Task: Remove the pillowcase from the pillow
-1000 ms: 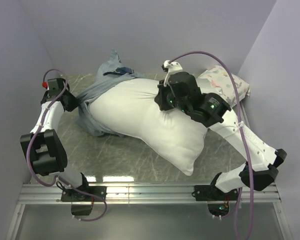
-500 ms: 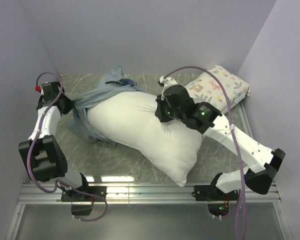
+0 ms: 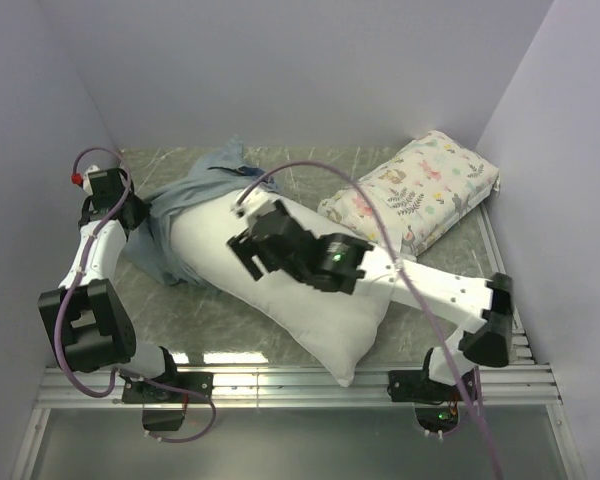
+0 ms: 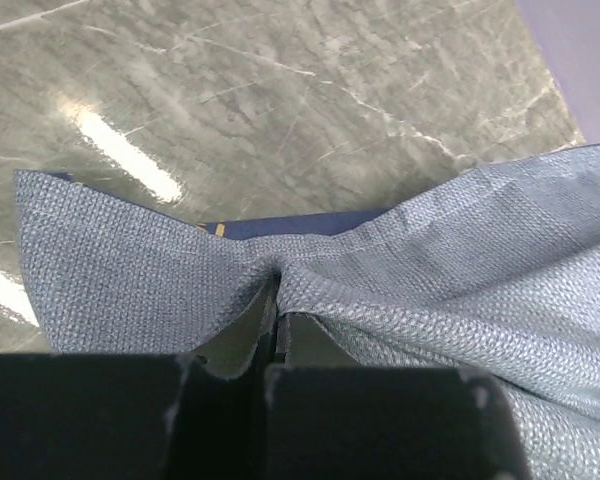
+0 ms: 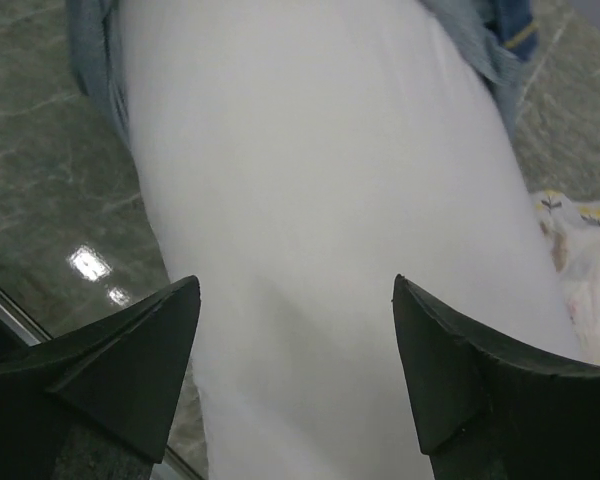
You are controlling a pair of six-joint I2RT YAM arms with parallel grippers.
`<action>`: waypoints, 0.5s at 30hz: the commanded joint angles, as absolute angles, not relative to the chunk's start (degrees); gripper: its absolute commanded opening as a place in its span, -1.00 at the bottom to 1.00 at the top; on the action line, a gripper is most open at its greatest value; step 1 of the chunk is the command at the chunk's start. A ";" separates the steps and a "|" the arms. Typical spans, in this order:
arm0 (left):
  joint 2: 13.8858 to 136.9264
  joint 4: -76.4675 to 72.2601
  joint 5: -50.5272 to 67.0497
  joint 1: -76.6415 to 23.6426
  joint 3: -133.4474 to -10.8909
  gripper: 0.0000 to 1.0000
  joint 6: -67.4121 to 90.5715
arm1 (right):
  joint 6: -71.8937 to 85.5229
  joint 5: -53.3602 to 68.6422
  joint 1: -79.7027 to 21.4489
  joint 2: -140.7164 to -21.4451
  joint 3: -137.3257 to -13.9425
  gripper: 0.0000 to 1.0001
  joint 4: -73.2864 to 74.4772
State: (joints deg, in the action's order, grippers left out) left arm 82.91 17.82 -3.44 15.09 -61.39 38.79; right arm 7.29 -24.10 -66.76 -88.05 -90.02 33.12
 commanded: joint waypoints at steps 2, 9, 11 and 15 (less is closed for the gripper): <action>80.33 16.34 -2.46 14.50 -64.94 -0.99 38.41 | -3.77 -27.77 -73.11 -97.44 -93.33 0.74 25.58; 80.16 18.19 -0.53 13.89 -67.76 -0.99 36.13 | -11.95 -36.02 -76.38 -113.54 -98.78 0.86 20.66; 80.42 18.81 0.79 13.89 -68.72 -0.99 35.34 | -12.83 -42.78 -75.77 -118.01 -99.49 0.94 19.52; 80.07 19.25 2.19 13.80 -69.61 -0.99 34.54 | -10.65 -49.83 -73.49 -123.04 -103.35 0.86 22.58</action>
